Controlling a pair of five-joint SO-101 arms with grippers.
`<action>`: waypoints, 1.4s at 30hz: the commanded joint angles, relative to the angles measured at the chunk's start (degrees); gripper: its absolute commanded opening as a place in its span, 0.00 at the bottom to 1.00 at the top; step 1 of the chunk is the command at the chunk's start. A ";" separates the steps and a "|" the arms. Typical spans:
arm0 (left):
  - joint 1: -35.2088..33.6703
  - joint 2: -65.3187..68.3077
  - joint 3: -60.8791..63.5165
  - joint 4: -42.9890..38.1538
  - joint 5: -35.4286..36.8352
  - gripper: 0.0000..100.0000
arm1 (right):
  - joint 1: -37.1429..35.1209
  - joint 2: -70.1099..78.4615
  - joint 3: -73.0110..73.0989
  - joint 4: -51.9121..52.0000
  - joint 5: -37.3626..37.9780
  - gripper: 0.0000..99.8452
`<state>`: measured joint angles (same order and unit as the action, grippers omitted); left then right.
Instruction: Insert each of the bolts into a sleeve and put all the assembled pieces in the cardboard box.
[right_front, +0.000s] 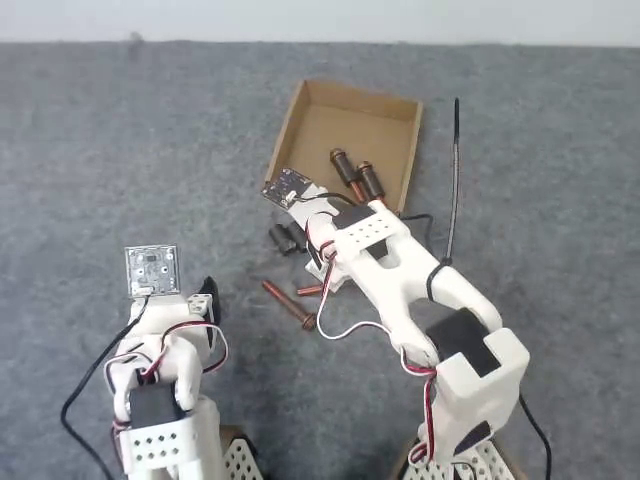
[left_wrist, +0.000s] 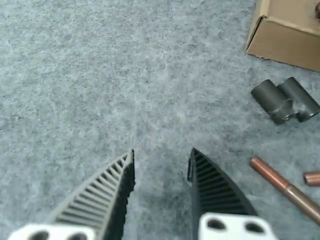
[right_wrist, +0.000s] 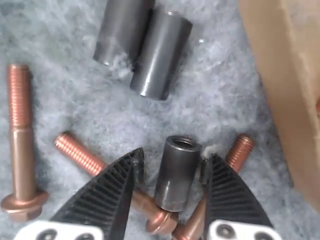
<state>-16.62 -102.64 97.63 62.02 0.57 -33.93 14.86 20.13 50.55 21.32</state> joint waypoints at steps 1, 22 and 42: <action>0.09 -0.70 -1.01 -0.09 -0.35 0.17 | 0.92 -0.22 -2.55 0.75 0.62 0.10; 0.09 -0.70 -1.01 -0.18 -0.35 0.17 | 8.66 -11.03 -6.59 18.42 -4.48 0.01; 0.00 -0.62 -1.01 -0.18 -0.44 0.17 | 34.24 -25.89 17.76 7.52 -9.67 0.01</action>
<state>-16.62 -102.64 97.63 62.02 0.57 -2.99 -4.84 35.25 60.57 12.18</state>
